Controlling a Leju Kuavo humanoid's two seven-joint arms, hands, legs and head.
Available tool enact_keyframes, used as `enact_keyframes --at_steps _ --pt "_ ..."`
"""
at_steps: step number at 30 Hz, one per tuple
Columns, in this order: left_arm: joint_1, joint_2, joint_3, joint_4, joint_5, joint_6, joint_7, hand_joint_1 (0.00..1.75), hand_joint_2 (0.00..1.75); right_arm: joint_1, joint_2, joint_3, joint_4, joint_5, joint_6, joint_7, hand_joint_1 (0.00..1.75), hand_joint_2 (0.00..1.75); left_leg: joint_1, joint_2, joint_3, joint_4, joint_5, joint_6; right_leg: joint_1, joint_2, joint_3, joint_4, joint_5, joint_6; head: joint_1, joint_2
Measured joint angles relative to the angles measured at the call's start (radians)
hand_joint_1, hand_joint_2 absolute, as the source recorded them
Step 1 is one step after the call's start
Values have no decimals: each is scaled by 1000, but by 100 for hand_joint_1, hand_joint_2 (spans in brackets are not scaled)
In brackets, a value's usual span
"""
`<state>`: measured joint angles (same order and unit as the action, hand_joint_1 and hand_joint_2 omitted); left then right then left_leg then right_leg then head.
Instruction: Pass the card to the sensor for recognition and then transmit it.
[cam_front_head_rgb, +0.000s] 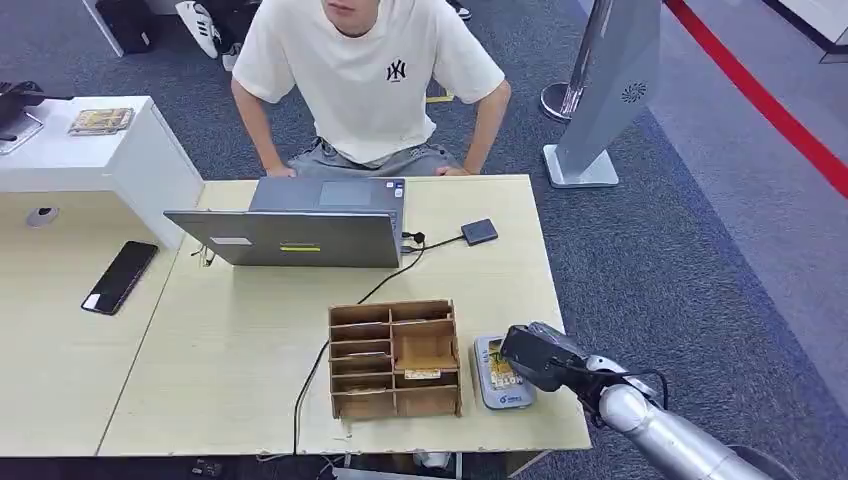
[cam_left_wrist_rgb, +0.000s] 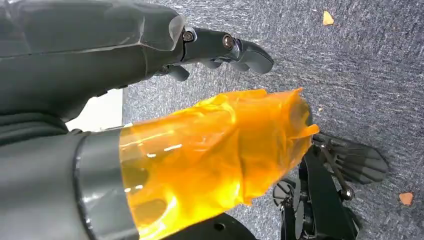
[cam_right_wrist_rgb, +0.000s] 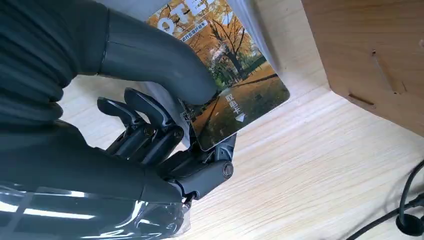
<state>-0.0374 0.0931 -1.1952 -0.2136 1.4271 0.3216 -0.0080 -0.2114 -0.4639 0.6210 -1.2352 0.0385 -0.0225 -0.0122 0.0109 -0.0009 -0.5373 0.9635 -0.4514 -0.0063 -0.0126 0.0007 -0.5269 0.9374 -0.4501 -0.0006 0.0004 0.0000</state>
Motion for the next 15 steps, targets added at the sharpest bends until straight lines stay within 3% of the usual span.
enact_keyframes --at_steps 15 --pt "0 0 0 0 0 3 -1 0 0 -2 2 1 5 0 0 -1 175 175 0 0 0 0 0 0 0 0 0 0 0 0 0 0"
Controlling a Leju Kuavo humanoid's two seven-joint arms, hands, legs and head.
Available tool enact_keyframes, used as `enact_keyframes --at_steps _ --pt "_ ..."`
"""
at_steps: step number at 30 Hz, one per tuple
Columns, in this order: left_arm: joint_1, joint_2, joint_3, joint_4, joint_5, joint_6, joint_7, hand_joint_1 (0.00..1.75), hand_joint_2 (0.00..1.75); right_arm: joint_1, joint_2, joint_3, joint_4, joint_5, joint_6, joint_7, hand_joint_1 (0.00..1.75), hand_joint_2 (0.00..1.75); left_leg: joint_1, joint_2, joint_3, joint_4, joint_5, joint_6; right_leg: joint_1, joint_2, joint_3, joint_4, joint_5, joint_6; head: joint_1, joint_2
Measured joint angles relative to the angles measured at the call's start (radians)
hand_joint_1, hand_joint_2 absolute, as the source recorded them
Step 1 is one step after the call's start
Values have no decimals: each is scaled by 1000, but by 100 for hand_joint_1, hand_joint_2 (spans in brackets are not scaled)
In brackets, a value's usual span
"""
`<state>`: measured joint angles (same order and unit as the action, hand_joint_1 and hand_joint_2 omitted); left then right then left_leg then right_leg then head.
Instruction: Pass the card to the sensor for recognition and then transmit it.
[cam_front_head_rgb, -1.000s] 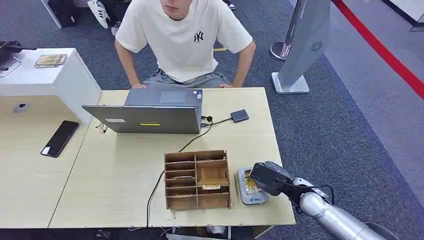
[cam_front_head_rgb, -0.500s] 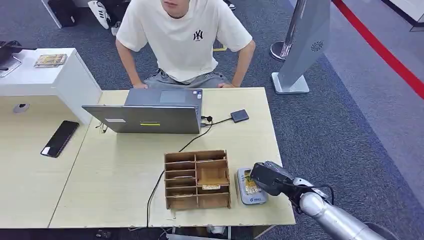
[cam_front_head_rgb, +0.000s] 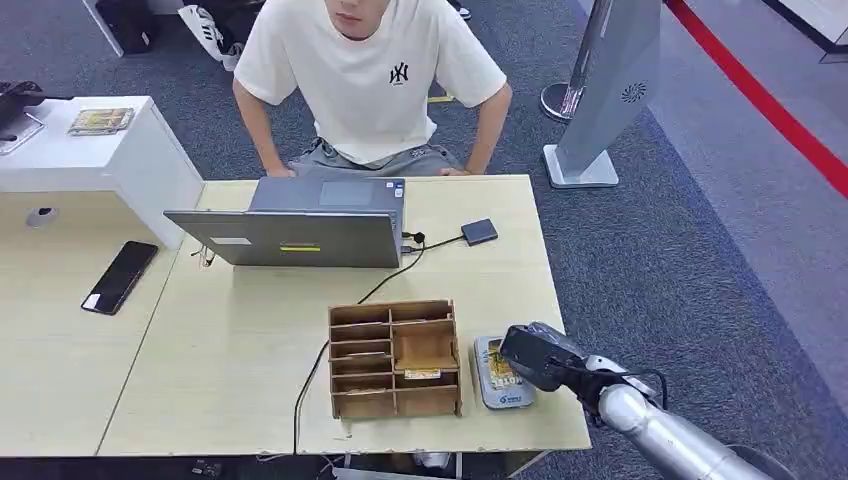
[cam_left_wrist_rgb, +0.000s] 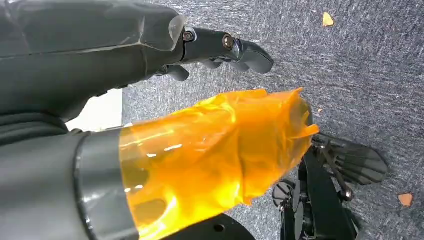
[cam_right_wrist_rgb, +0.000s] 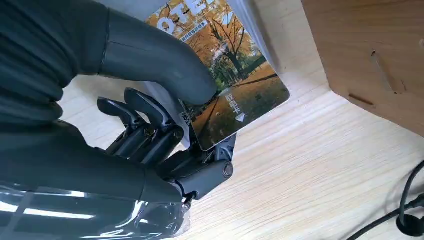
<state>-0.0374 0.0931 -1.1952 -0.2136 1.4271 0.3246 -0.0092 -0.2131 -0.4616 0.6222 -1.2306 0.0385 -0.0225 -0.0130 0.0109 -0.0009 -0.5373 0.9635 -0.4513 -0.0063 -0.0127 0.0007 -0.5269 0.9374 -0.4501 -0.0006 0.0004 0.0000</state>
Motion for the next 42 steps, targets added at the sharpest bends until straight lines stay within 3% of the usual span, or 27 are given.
enact_keyframes --at_steps 35,42 --pt "0 0 0 0 0 0 -2 0 0 -11 6 7 14 1 -1 -13 175 175 0 0 0 0 0 0 0 0 0 0 0 0 0 0" --pt "0 0 0 0 3 0 -2 0 0 -11 8 6 13 8 -45 -44 175 175 0 0 0 0 0 0 0 0 0 0 0 0 0 0"
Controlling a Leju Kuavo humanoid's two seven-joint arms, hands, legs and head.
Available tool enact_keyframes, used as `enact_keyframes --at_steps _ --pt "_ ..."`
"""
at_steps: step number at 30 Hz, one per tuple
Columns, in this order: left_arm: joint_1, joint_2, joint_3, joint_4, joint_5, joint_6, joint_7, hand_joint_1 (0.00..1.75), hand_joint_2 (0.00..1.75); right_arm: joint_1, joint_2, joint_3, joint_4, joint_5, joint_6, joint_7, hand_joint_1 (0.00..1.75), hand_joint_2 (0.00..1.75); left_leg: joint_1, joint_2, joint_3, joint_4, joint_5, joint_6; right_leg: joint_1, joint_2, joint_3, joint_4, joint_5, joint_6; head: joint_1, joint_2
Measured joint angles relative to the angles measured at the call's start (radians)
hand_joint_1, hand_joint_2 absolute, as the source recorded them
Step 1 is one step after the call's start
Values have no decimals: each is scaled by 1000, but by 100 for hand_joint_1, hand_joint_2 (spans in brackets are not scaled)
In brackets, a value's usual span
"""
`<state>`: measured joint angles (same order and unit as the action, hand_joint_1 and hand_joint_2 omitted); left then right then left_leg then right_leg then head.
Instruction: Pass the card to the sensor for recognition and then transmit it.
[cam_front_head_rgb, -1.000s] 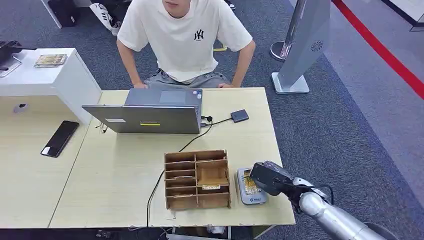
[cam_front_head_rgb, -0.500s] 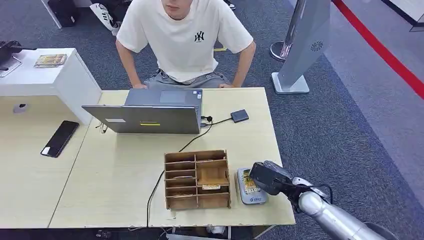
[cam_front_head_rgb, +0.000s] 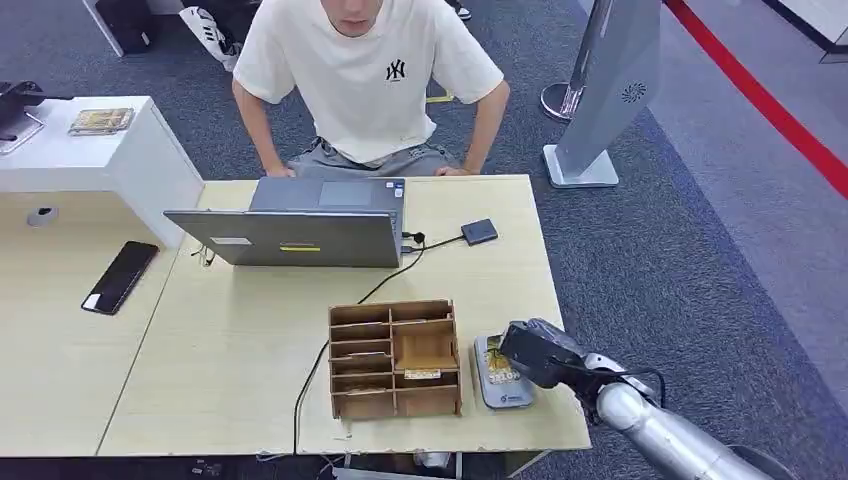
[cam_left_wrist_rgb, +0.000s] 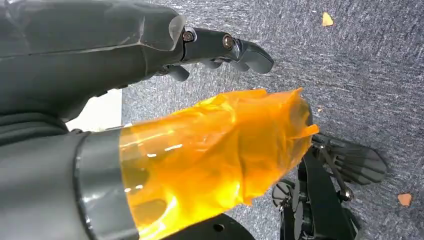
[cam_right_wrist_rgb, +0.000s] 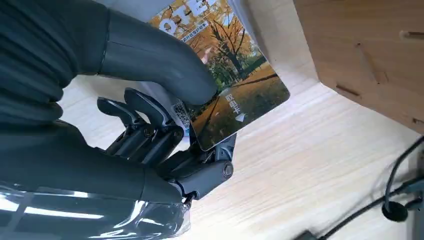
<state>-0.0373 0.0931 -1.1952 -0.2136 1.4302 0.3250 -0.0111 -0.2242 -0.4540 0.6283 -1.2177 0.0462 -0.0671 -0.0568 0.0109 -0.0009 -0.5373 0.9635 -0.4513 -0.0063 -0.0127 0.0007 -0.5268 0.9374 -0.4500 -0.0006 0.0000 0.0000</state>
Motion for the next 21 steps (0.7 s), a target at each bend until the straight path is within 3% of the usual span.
enact_keyframes --at_steps 5,13,21 --pt "0 0 0 0 3 4 -3 0 0 0 22 -26 -8 -9 -67 -56 175 175 0 0 0 0 0 0 0 0 0 0 0 0 0 0" --pt "-2 -2 0 0 6 20 -6 0 0 -1 111 -100 -19 -40 -177 -188 175 175 0 0 0 0 0 0 0 0 0 0 0 0 0 0" --pt "-2 -6 0 0 3 31 -8 0 0 -19 179 -153 -26 -64 -222 -262 175 175 0 0 0 0 0 0 0 0 0 0 0 0 0 0"
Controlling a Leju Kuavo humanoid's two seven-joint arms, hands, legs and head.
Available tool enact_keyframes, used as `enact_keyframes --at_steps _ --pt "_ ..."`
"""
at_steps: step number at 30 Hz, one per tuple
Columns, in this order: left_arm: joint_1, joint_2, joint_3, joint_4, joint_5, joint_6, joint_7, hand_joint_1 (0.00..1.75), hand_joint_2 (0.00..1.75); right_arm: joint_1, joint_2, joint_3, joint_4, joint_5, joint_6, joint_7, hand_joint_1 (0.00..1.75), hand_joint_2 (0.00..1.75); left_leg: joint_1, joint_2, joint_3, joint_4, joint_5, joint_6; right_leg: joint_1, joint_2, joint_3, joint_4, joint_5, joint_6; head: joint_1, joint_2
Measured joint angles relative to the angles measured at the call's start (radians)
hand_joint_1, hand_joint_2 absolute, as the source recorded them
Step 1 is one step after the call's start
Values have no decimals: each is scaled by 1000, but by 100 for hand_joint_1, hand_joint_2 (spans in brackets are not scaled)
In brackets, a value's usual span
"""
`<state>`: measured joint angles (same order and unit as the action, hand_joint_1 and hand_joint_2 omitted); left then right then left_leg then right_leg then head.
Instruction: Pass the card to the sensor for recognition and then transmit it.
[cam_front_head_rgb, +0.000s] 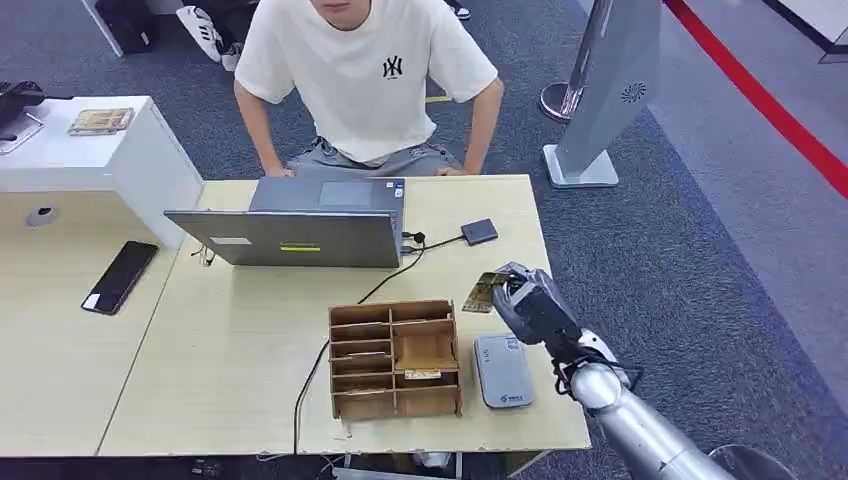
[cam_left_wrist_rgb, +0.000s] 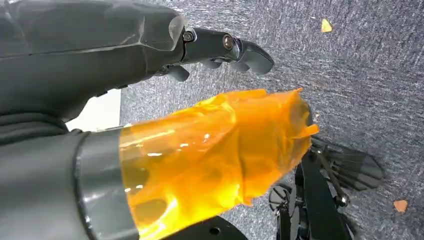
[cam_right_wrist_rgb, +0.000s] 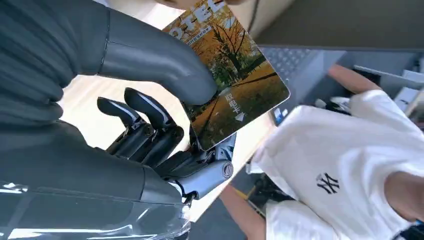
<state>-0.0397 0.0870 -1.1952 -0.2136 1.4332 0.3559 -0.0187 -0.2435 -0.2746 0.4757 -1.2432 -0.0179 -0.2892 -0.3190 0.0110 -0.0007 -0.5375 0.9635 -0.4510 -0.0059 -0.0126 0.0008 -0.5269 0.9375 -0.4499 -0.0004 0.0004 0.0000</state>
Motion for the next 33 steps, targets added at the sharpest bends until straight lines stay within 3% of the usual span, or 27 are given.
enact_keyframes --at_steps 9,16,26,33 --pt "-3 -3 0 0 -16 12 0 0 0 -52 91 -33 -2 -21 -91 -120 175 175 0 0 0 0 1 0 0 0 0 0 1 -1 0 0" --pt "-7 -4 0 0 -31 15 0 0 0 -125 161 -38 -2 -51 -61 -181 175 175 0 1 0 0 1 0 0 0 0 0 1 -1 0 0" --pt "-18 -4 -10 0 -60 12 -4 0 0 -309 240 31 59 -11 -3 -211 175 175 0 1 0 0 2 0 0 1 -1 1 2 -1 0 0" --pt "-30 -1 -31 0 -98 7 7 0 0 -467 310 82 211 103 -88 -193 175 175 0 0 -1 0 4 0 0 0 -1 1 3 -1 0 0"
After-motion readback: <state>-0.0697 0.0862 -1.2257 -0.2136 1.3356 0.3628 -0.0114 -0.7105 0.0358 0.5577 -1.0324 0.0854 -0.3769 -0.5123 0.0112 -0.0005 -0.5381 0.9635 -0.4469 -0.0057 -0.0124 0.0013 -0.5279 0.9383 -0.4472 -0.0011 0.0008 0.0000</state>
